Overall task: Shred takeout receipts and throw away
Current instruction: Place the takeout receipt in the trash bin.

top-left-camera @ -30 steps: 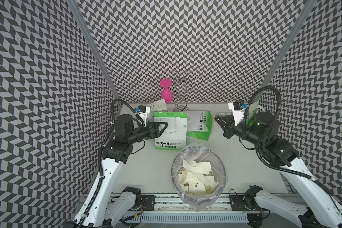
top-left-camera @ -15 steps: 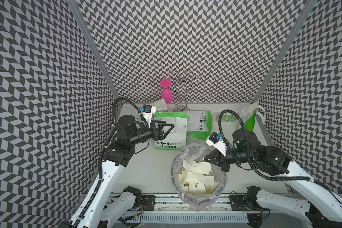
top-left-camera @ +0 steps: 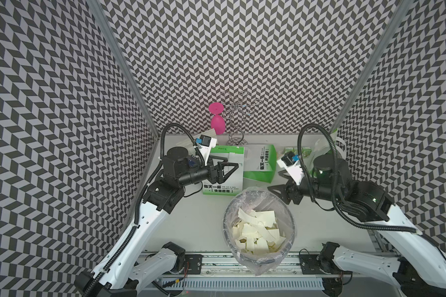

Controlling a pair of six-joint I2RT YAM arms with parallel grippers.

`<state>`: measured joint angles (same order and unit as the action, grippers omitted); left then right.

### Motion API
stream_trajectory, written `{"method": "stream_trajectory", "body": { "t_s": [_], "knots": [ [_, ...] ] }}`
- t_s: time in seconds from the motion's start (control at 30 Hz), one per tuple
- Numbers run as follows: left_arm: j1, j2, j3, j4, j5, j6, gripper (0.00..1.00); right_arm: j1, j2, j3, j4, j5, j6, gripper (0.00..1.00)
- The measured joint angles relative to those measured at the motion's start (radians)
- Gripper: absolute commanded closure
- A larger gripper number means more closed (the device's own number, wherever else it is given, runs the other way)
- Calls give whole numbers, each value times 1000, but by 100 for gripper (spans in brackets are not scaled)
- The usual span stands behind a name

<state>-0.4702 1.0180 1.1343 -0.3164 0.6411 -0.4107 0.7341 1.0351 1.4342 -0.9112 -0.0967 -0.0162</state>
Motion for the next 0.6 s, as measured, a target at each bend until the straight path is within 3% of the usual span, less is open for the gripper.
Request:
{"method": "stream_trajectory", "body": {
  "t_s": [0.27, 0.4, 0.6],
  "knots": [
    [-148, 154, 114, 42, -67, 42, 17, -414, 130, 76, 12, 192, 91, 19],
    [-197, 220, 146, 60, -101, 60, 17, -589, 196, 76, 79, 259, 138, 12],
    [-253, 311, 186, 63, -124, 97, 17, -735, 347, 107, 180, 328, 167, 18]
  ]
}}
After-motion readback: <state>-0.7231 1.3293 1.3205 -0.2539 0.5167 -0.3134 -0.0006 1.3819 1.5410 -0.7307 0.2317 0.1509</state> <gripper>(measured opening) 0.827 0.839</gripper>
